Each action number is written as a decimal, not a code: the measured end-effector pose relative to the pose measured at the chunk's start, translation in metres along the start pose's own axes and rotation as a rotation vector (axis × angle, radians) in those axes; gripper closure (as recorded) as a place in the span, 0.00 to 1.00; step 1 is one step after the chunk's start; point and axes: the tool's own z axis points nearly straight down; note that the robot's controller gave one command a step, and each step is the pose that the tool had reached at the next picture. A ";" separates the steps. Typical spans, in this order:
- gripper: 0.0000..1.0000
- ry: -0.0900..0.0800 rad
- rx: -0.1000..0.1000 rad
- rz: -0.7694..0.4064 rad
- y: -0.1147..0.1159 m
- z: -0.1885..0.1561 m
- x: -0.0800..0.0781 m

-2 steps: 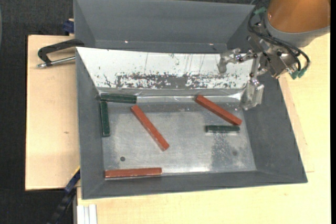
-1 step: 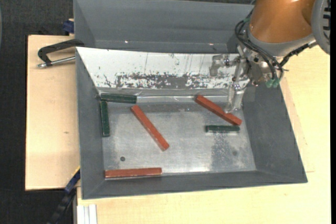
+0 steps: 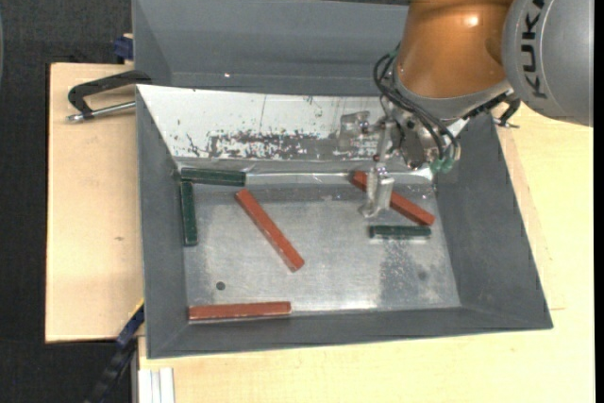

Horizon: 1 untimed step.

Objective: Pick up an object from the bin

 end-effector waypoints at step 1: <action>0.00 -0.001 -0.004 0.099 0.001 0.029 -0.009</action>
Offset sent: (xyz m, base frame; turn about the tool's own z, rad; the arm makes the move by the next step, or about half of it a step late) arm 0.0181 -0.0379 -0.1159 0.3604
